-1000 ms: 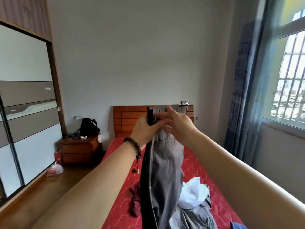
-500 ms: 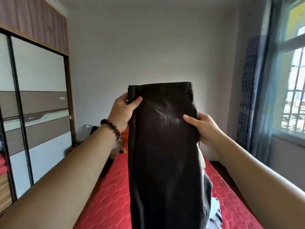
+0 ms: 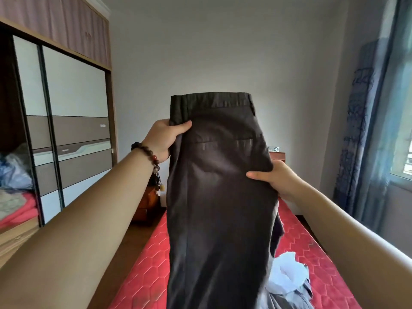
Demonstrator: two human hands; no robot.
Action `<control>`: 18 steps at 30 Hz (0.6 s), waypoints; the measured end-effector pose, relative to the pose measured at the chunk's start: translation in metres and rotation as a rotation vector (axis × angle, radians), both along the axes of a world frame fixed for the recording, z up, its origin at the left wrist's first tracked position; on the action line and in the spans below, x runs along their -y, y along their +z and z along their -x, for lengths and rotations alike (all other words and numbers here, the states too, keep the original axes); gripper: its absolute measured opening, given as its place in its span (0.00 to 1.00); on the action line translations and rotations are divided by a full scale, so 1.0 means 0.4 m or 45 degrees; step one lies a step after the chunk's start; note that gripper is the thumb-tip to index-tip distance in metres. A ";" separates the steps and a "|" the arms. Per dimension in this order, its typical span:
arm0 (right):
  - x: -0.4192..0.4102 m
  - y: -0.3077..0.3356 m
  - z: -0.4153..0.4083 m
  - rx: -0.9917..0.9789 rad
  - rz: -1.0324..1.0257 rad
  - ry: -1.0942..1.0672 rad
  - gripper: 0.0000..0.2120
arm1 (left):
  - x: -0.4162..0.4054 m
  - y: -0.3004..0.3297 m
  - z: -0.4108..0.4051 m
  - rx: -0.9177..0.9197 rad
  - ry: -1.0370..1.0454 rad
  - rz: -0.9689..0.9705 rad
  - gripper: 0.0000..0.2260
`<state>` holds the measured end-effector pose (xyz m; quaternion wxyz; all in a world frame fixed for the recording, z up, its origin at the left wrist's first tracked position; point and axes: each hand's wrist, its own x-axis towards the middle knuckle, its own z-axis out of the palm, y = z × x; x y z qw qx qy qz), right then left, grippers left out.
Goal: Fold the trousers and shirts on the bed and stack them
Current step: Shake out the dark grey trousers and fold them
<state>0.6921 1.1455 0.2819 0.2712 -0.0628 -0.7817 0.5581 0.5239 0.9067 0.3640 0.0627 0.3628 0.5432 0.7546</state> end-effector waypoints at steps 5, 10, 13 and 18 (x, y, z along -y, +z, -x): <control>0.011 -0.072 0.021 -0.075 0.031 -0.098 0.15 | -0.004 -0.011 -0.012 -0.014 0.009 0.091 0.08; -0.007 -0.219 0.003 0.424 -0.318 -0.009 0.12 | 0.006 -0.041 -0.012 0.033 0.097 -0.025 0.02; -0.016 -0.272 -0.013 0.623 -0.418 0.049 0.11 | 0.025 -0.068 -0.006 0.037 0.146 -0.018 0.01; -0.010 -0.186 -0.049 0.940 -0.410 0.422 0.14 | 0.067 -0.101 -0.008 0.106 0.076 -0.034 0.03</control>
